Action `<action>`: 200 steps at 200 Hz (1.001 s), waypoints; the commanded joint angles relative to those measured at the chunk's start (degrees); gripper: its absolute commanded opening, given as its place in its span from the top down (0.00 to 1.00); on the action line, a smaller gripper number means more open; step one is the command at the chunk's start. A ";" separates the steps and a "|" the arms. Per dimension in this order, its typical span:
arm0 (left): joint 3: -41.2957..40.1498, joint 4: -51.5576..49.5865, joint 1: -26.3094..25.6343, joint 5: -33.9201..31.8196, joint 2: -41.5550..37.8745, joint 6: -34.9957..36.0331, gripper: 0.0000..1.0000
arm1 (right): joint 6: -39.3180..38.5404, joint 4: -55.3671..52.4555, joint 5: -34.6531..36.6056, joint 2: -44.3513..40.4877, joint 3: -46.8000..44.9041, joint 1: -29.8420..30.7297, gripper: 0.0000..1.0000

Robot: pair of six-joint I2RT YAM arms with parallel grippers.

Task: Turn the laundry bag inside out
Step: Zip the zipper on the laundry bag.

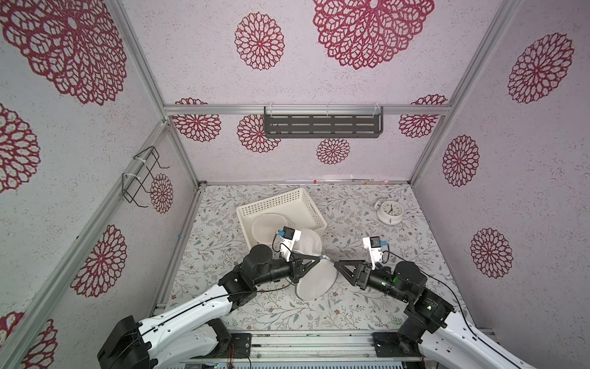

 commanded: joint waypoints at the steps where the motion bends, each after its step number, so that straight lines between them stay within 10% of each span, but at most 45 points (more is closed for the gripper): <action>1: 0.47 4.75 0.16 1.18 0.24 2.57 1.00 | 4.62 9.53 -3.15 0.87 0.77 0.25 0.52; 200: 0.54 8.05 -1.02 6.77 2.22 6.25 1.00 | 6.29 14.43 -2.25 5.86 -0.32 0.25 0.75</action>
